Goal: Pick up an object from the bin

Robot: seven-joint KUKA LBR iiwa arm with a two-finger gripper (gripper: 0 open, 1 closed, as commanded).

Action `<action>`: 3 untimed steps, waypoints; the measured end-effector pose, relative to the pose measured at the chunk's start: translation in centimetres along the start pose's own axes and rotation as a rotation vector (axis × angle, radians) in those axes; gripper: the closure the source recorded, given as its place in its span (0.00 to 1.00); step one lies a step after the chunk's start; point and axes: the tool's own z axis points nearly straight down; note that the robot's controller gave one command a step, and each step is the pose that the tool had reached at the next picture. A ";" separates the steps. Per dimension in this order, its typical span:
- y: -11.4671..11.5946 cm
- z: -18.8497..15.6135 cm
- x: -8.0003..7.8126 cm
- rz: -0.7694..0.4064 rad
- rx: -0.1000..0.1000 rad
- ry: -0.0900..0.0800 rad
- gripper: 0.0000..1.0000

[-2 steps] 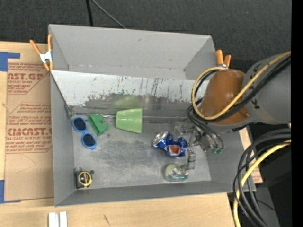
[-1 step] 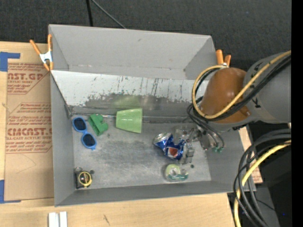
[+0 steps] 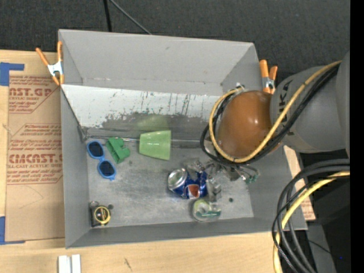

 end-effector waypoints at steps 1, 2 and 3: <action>-5.4 0.7 -1.8 -0.519 -0.026 0.003 1.00; -7.5 -2.3 -1.5 -0.758 -0.034 0.014 1.00; -9.8 -1.6 2.9 -0.686 -0.037 0.016 1.00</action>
Offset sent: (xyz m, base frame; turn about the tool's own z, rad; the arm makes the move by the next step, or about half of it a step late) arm 0.0377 -0.0405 -0.0132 -0.5210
